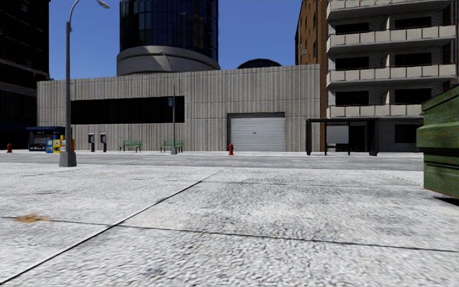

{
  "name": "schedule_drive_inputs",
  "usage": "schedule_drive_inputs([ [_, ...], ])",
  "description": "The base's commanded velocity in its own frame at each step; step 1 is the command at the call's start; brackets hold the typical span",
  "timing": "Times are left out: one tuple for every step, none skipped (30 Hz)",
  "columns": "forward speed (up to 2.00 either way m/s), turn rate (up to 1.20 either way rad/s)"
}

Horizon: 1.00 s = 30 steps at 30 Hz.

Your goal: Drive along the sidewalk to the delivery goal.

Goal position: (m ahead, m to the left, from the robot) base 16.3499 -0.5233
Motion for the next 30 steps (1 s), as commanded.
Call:
schedule_drive_inputs([
  [2.0,0.0],
  [2.0,0.0],
  [2.0,0.0],
  [2.0,0.0],
  [2.0,0.0],
  [2.0,0.0],
  [2.0,0.0],
  [2.0,0.0],
  [2.0,0.0],
  [2.0,0.0],
  [2.0,0.0],
  [2.0,0.0],
  [2.0,0.0],
  [2.0,0.0],
  [2.0,0.0],
  [2.0,0.0],
  [2.0,0.0],
  [2.0,0.0],
  [2.0,0.0],
  [2.0,0.0],
  [2.0,0.0],
  [2.0,0.0],
  [2.0,0.0],
  [2.0,0.0],
  [2.0,0.0],
  [2.0,0.0],
  [2.0,0.0],
  [2.0,0.0],
  [2.0,0.0],
  [2.0,0.0],
])
